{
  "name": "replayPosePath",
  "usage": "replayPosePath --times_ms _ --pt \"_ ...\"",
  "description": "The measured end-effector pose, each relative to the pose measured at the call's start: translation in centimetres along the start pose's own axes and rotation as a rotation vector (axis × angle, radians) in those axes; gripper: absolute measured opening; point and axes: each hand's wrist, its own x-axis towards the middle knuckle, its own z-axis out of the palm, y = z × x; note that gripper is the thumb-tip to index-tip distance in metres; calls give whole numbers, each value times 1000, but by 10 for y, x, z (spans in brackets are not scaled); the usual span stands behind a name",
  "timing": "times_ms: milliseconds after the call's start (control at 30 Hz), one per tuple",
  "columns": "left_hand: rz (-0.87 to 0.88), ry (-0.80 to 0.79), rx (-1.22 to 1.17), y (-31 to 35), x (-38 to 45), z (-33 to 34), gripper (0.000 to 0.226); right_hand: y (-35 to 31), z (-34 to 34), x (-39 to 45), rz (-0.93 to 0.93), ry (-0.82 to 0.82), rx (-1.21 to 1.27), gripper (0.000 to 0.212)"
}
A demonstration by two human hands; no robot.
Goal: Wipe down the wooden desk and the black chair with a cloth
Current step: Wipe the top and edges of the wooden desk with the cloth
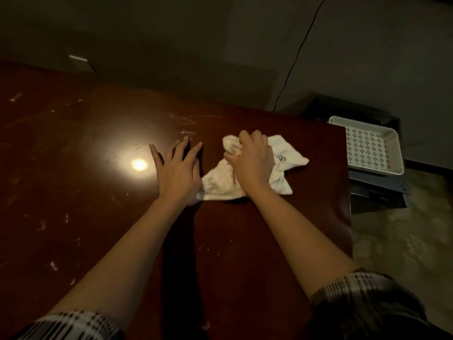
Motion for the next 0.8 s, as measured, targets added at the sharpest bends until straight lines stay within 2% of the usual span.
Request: replayPosePath --times_ms 200,333,500,667,800 --pt "-82 -47 -66 11 -45 -10 49 -1 -7 -108 -130 -8 25 48" --pt "-119 8 -112 2 -84 -19 48 5 -13 -87 -218 -93 5 44" --pt "-188 57 -185 -19 -128 -17 47 -10 -9 -61 51 -52 8 38" --pt "-187 32 -218 -28 -166 -11 48 -16 -9 -143 -55 -14 10 39" --pt "-155 23 -194 -26 -180 -12 51 -20 -9 -206 -34 51 -30 48"
